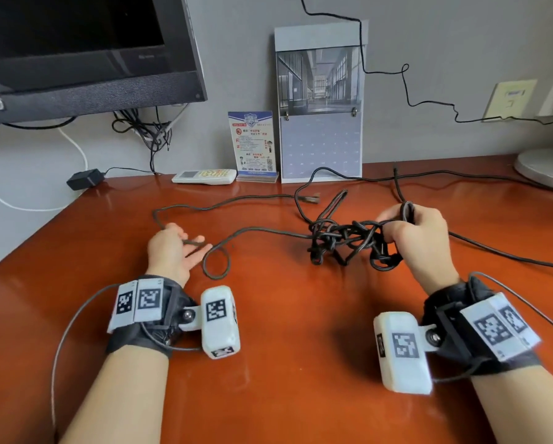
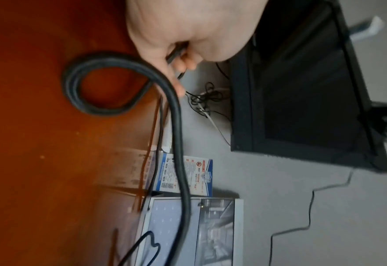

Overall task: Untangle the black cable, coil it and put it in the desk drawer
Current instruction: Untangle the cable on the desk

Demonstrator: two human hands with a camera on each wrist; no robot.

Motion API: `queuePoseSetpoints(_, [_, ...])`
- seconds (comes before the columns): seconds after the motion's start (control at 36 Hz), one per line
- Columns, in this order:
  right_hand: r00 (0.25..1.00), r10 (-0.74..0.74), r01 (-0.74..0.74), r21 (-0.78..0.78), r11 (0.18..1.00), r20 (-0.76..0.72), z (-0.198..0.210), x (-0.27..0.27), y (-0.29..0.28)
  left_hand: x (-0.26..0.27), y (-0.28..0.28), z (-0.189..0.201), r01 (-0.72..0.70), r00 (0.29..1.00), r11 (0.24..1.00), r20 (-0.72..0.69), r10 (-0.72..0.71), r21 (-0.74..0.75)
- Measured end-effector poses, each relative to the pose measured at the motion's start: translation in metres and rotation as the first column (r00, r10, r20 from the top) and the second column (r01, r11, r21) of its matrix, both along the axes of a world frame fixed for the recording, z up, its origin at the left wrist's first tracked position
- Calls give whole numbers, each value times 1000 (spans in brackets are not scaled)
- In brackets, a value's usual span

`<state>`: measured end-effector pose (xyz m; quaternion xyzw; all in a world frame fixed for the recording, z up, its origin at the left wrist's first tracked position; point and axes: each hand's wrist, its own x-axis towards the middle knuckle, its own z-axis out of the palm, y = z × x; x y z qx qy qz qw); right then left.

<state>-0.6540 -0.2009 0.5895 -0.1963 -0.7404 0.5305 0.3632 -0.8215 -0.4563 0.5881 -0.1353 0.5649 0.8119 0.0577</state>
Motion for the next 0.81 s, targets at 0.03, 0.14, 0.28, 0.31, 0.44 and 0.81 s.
queuePoseSetpoints(0.03, [1000, 5, -5, 3, 1000, 5, 0, 0, 0, -3, -4, -2, -63, 998, 996, -3, 64, 55])
queuePoseSetpoints(0.14, [999, 44, -45, 30, 999, 17, -1, 0, -3, -8, -14, -7, -126, 992, 992, -20, 127, 29])
queuePoseSetpoints(0.28, [996, 80, -79, -36, 996, 34, -6, -6, 2, -2, -1, -3, -17, 1000, 999, 20, 17, -29])
queuePoseSetpoints(0.31, [996, 86, -84, -51, 995, 31, -7, -7, 3, -1, 2, -1, -48, 998, 995, 27, 51, -91])
queuePoseSetpoints(0.44, [986, 164, -164, -88, 982, -9, -12, -8, 7, 12, 13, 11, -236, 951, 887, -281, 128, -396])
queuePoseSetpoints(0.81, [897, 441, -441, -5, 897, 19, -20, -5, 5, 52, 46, 12, 448, 681, 438, -20, -732, -780])
